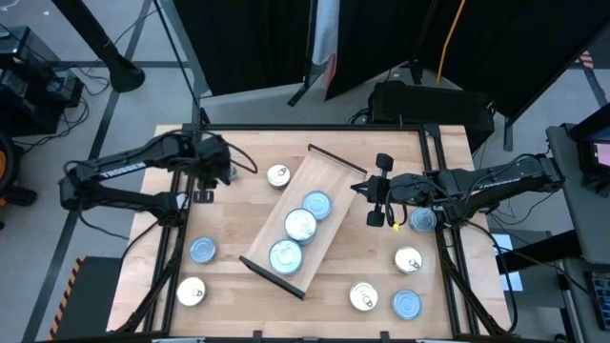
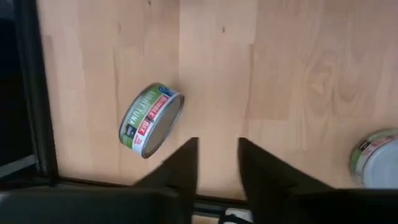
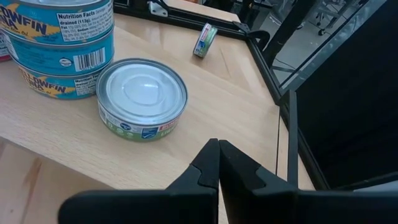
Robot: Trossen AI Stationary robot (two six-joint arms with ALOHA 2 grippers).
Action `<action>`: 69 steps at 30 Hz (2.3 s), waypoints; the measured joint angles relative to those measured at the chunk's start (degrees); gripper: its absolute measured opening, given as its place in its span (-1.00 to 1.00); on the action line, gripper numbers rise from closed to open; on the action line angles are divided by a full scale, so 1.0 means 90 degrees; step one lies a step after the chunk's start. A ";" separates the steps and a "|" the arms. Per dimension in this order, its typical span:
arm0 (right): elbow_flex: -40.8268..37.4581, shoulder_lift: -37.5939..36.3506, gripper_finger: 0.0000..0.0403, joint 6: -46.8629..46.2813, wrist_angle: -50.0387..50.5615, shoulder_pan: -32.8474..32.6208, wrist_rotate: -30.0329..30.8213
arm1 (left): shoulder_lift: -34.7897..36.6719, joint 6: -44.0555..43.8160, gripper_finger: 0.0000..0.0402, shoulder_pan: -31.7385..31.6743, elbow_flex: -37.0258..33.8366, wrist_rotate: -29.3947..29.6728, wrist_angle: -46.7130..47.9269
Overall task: Stack canned seafood by type on shelf
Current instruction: Stack the green tuna can on top of the other green tuna can on the shelf
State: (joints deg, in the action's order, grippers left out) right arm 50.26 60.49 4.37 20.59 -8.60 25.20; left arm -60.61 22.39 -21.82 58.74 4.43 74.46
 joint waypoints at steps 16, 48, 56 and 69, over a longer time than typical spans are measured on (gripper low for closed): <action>0.0000 0.0000 -1.00 -0.0013 0.0178 -0.0002 -0.0397 | -0.1653 0.2094 0.31 -0.0534 -0.0017 0.0736 -0.0704; 0.0000 0.0000 -1.00 -0.0004 0.0220 -0.0002 -0.0509 | -0.3231 0.3905 0.31 -0.1870 -0.0158 0.1590 -0.0918; 0.0000 0.0000 -1.00 -0.0004 0.0222 -0.0002 -0.0509 | -0.3258 0.4313 -0.03 -0.2030 -0.0158 0.1440 -0.1236; 0.0000 0.0000 -1.00 0.0001 0.0213 -0.0002 -0.0490 | -0.3107 0.3139 -0.28 -0.1834 0.0065 0.0442 -0.0877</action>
State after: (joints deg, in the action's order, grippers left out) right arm 50.26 60.49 4.38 22.51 -8.62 20.79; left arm -88.57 50.64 -38.33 59.33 8.41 66.56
